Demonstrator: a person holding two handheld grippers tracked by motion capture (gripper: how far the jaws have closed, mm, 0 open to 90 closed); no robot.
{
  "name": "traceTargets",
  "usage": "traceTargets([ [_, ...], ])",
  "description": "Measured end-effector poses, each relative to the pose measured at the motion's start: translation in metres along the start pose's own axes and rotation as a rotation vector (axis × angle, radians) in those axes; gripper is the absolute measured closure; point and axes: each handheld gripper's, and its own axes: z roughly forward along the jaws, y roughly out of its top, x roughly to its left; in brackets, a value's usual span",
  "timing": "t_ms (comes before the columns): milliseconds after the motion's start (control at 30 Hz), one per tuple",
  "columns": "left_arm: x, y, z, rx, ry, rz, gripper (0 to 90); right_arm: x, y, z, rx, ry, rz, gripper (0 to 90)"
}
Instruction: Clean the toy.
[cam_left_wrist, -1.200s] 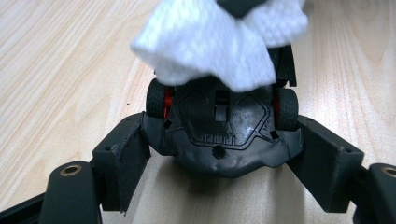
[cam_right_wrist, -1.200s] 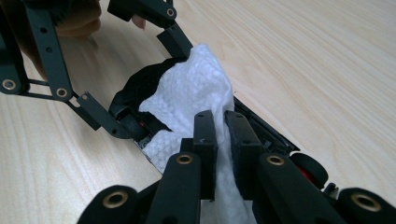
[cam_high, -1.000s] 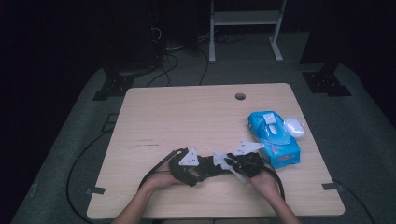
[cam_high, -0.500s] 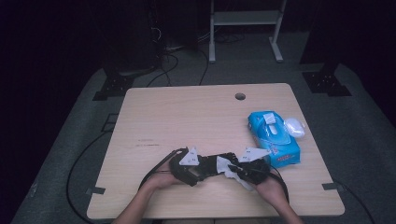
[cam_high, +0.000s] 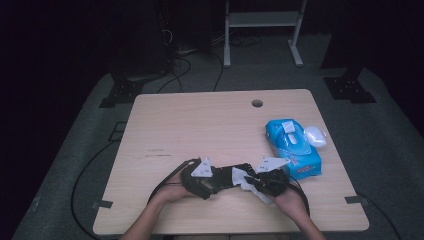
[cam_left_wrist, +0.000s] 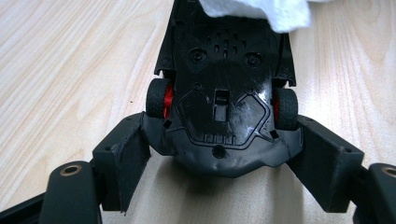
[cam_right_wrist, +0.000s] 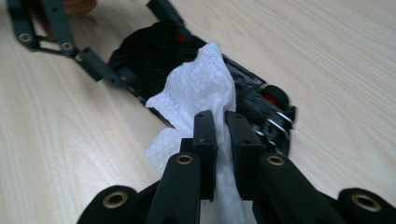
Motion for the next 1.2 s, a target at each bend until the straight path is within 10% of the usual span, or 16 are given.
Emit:
traceTargets([
  [600, 0.01, -0.004, -0.008, -0.031, -0.06, -0.125, 18.7, -0.004, -0.008, -0.003, -0.019, 0.079, 0.079, 82.7],
  [1200, 0.029, -0.009, -0.012, -0.115, -0.173, -0.348, 29.4, 0.001, -0.012, -0.004, -0.015, 0.078, 0.028, 83.0],
])
